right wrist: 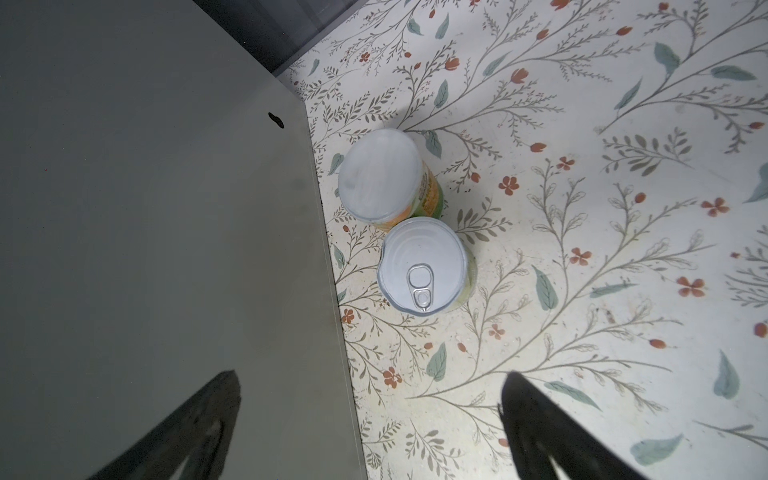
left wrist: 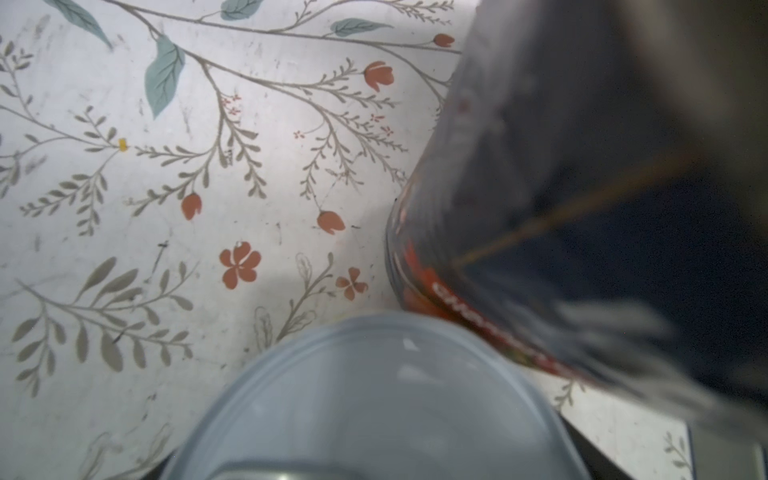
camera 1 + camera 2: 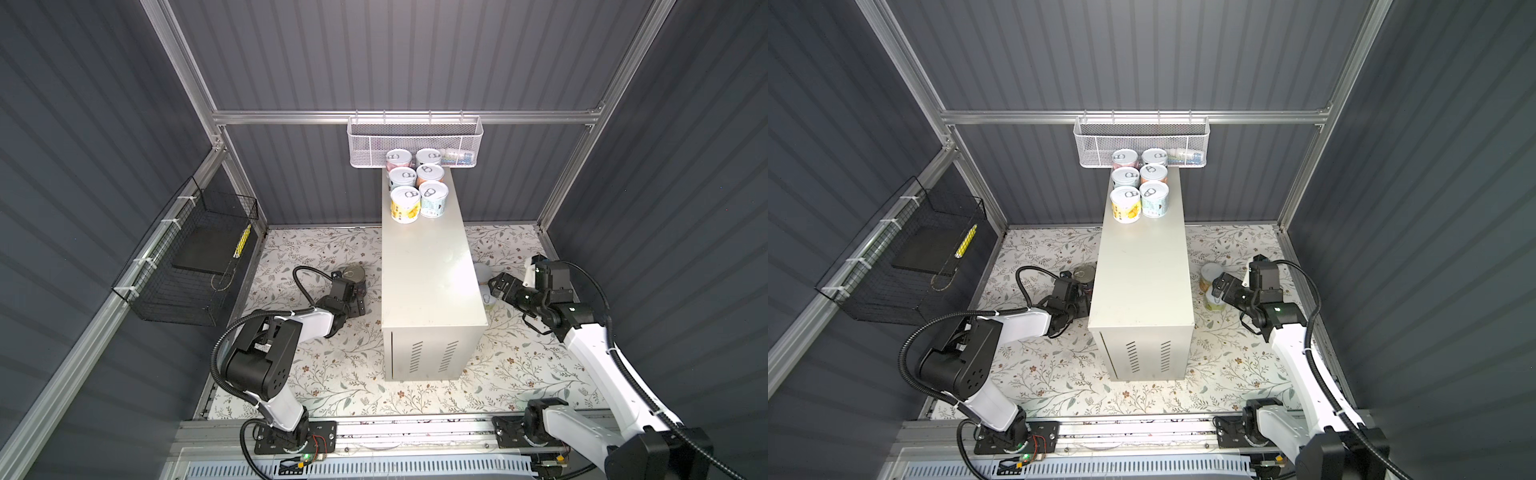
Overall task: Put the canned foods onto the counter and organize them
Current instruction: 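Grasp the yellow-labelled silver-lidded can beside the tomato can with the left gripper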
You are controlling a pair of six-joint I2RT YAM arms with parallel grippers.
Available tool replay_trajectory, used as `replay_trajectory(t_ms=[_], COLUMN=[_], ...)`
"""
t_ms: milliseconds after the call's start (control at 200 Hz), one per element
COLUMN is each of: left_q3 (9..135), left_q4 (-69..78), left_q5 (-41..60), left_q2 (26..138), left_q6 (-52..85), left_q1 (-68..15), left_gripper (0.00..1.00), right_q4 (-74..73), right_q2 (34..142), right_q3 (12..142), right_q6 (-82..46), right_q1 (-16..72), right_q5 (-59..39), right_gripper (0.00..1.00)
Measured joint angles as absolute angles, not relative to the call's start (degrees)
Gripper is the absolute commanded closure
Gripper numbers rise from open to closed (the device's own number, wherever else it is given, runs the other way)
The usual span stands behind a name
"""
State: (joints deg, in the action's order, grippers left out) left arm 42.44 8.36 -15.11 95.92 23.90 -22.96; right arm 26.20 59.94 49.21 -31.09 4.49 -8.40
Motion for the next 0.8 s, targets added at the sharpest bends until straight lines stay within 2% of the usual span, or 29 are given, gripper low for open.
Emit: replay_trajectory(t_ms=[110,190,210,230,275,525,800], left_q3=[42.6,42.7,42.7,42.7,42.7,42.2,44.8], left_q4=[9.0,9.1,9.1,9.1,9.0,5.6,-16.5], left_q5=[-16.1,-17.1,-17.2,-17.2,-17.2,-16.6,-11.1], left_q2=[96.3,96.3,96.3,96.3,96.3,94.3,80.7], left_q6=[24.3,24.0,24.0,24.1,24.0,23.9,20.4], left_q1=[-23.5,-23.8,-23.9,-23.9,-24.0,-25.2,-26.1], left_gripper=[0.24,0.4,0.47,0.58,1.0,1.0,1.0], right_q4=[26.2,26.2,26.2,26.2,26.2,26.2,25.4], right_q2=[59.7,59.4,59.3,59.3,59.2,58.6,57.4], right_q3=[49.2,49.2,49.2,49.2,49.2,48.8,47.4], right_q6=[-31.1,-31.1,-31.1,-31.1,-31.1,-31.1,-31.1], right_q1=[4.5,4.5,4.5,4.5,4.5,4.5,4.5], right_q5=[-8.6,-8.7,-8.7,-8.7,-8.8,-9.1,-9.5], right_gripper=[0.01,0.01,0.01,0.01,0.01,0.01,0.01])
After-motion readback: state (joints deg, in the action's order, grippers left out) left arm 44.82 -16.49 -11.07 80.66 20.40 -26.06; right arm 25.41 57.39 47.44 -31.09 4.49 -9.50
